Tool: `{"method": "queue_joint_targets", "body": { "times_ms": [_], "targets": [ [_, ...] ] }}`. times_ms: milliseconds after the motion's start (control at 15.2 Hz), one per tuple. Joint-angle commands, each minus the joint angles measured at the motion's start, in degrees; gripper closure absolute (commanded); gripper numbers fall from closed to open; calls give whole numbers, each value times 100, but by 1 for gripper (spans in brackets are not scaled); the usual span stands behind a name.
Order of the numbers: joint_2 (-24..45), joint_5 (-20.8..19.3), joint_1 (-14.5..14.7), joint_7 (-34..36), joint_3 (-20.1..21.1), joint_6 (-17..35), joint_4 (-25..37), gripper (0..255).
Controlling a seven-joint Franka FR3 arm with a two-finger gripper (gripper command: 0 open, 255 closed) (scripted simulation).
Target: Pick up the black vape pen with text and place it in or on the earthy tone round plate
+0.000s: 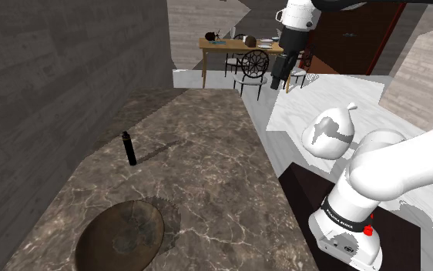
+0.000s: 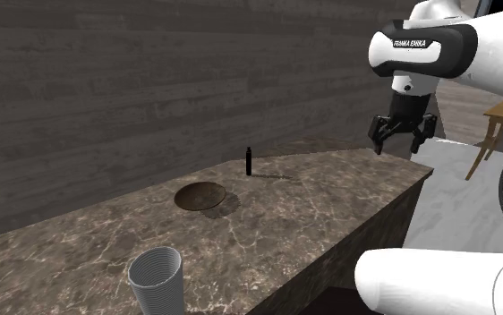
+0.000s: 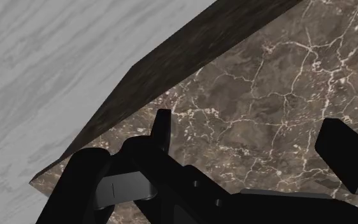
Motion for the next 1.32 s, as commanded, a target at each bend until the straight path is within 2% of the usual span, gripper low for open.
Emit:
{"method": "queue_joint_targets", "body": {
  "times_ms": [0, 660, 1254],
  "targets": [
    [0, 0, 0, 0, 0, 0, 0, 0],
    [1237, 542, 386, 1114, 1020, 743, 478, 0],
    [2714, 583, 584, 2121, 1869, 1241, 1466, 0]
  ]
}}
